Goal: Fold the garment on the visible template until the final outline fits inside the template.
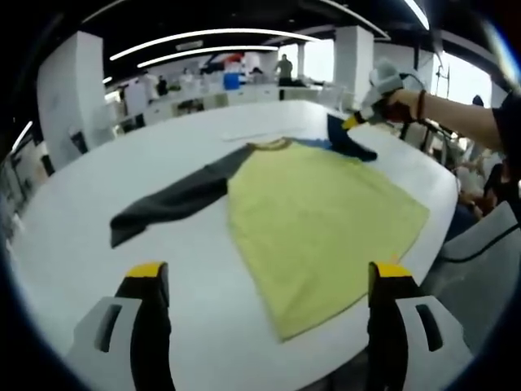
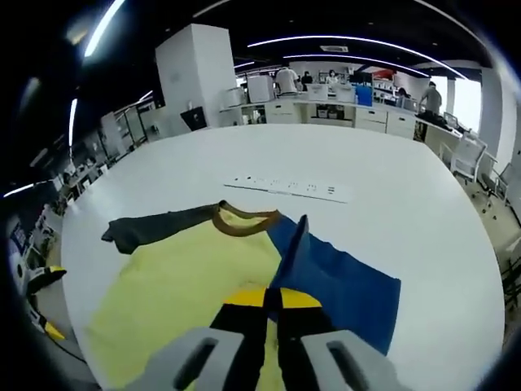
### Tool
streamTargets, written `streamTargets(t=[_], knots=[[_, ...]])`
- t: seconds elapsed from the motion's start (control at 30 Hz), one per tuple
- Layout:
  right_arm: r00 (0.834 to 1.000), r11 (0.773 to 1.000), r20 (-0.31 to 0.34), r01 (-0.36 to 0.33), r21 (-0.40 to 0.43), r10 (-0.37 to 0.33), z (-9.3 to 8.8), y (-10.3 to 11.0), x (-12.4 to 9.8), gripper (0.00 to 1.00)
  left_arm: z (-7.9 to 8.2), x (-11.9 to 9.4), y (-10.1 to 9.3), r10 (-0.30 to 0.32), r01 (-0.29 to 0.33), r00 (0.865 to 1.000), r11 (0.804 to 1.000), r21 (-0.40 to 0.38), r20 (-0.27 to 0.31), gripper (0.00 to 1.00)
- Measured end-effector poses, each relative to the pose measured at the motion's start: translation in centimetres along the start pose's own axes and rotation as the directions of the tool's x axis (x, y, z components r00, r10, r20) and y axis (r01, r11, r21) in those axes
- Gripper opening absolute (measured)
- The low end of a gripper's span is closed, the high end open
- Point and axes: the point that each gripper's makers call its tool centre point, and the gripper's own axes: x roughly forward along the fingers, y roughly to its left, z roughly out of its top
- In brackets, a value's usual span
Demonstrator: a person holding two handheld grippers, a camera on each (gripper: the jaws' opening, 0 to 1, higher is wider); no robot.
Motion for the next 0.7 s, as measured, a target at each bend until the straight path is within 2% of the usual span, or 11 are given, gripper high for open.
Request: streamTargets(t=[0.17,0.4,0.7], knots=[[1.0,0.999,0.005,-0.011,-0.032,0.011,0.4,1.7,0.8,0.0,0.2,0.2,0.0,-0.002,0.002,1.0,1.0,-0.006,0.002,0.98],[0.999,0.998,0.008,-0.051,-0.03,0.052,0.7,4.0,1.8,0.0,0.5,0.3,-0.2,-0.003,0.003,1.0,1.0,-0.011,0.004,0.98],[0.998,0.996,0.006,-0.065,-0.066,0.066,0.9,6.3,3.0,0.0,0.3,0.2,0.5,0.021,-0.021,1.0,1.0,-0.019,0.005,0.96]])
